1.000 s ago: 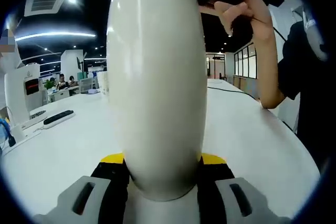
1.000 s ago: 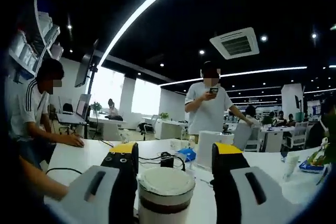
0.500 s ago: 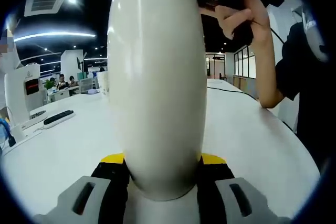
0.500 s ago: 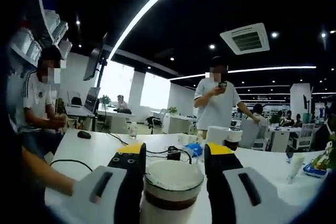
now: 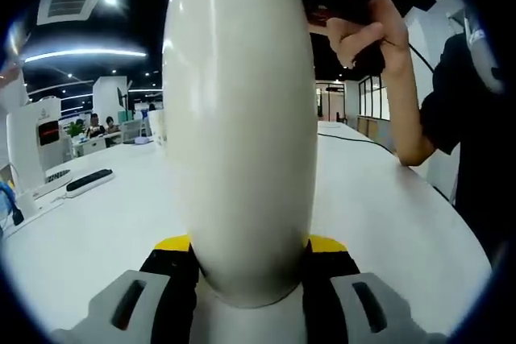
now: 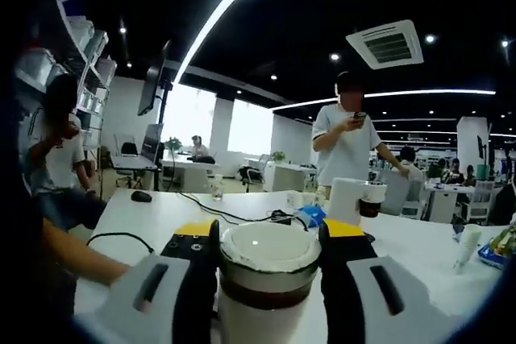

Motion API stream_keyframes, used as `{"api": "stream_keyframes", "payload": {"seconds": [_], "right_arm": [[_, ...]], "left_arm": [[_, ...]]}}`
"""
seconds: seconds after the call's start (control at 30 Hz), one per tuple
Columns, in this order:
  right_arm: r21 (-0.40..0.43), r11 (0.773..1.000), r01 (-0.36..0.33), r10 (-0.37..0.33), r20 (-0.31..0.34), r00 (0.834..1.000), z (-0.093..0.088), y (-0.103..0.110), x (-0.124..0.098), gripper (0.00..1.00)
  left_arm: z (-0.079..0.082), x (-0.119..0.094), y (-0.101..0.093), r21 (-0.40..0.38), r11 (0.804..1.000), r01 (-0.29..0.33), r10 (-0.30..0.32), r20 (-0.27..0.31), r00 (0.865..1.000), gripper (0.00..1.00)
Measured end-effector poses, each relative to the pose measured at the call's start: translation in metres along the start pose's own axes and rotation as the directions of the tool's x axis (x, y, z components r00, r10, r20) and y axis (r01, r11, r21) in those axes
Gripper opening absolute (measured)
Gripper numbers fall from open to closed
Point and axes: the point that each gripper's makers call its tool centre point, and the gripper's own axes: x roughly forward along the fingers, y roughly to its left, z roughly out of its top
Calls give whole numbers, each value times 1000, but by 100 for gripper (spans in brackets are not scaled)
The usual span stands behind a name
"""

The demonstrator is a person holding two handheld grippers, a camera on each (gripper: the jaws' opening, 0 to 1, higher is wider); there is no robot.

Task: Grasp the water cup twist off the cup lid place the cup lid on the table

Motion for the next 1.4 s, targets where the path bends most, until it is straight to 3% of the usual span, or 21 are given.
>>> {"api": "stream_keyframes", "payload": {"seconds": [0.1,0.2,0.27,0.37,0.47,0.53,0.63,0.7,0.8,0.93,1.0,1.07,1.13,1.27,1.4], "right_arm": [[30,992,-126,125,30,992,1,5,0,52],[42,967,-250,245,93,965,4,6,2,52],[39,946,-323,316,125,940,5,8,2,52],[15,897,-442,434,164,886,7,16,-4,52],[4,883,-469,462,170,871,7,15,-7,52],[2,884,-468,460,176,870,6,14,-8,52],[22,907,-421,413,156,897,3,5,-6,52],[49,910,-411,401,138,906,3,6,-6,54],[33,932,-362,359,78,930,-3,11,-7,62],[-47,978,-202,203,30,979,4,11,-8,74],[-57,993,-101,103,18,995,10,7,-9,73],[-74,996,46,-53,-89,995,5,-4,-18,70],[-98,991,91,-96,-42,995,15,0,-25,70],[40,980,195,-197,45,979,15,-13,-40,64],[29,988,151,-152,59,987,13,-6,-35,59]], "left_arm": [[0,-1,-1,4,1000,3,-3,2,1000,51],[0,-1,-1,-1,1000,5,-5,0,1000,51],[0,-1,-1,-3,1000,5,-5,-1,1000,51],[1,-1,-2,2,1000,8,-8,0,1000,51],[1,-1,-2,9,1000,13,-13,2,1000,51],[2,0,-3,9,1000,14,-14,2,1000,51],[1,0,-3,0,1000,13,-13,-1,1000,51],[1,0,-3,0,1000,13,-13,-1,1000,51],[0,0,-3,-1,1000,12,-12,-3,1000,51],[0,1,-1,-1,1000,11,-11,-3,1000,51],[-1,1,0,-2,1000,9,-9,-3,1000,51],[-1,1,1,-2,1000,6,-6,-4,1000,51],[-1,1,2,-2,1000,4,-4,-4,1000,51],[-2,1,3,-3,1000,-1,1,-4,1000,51],[-1,1,3,-4,1000,-3,3,-3,1000,51]]}}
